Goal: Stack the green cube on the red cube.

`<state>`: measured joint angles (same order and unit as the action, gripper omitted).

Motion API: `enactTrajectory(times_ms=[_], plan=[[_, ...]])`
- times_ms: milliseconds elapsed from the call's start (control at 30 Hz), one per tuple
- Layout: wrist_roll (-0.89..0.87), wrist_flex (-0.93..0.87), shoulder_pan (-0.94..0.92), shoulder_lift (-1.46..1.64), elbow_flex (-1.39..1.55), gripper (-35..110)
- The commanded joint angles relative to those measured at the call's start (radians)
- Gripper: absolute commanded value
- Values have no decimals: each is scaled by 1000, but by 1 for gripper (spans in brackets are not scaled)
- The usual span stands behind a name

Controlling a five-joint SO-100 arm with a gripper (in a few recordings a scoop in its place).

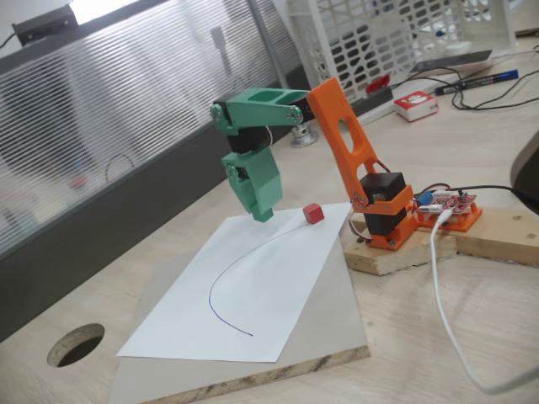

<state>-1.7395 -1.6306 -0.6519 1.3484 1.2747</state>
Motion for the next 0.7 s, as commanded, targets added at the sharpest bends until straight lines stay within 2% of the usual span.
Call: enactTrajectory(times_ms=[0,400,667], plan=[[-20,-25,-15,83,57,13],[-20,-26,-23,181,167,13],[-20,-26,-117,198,169,13]])
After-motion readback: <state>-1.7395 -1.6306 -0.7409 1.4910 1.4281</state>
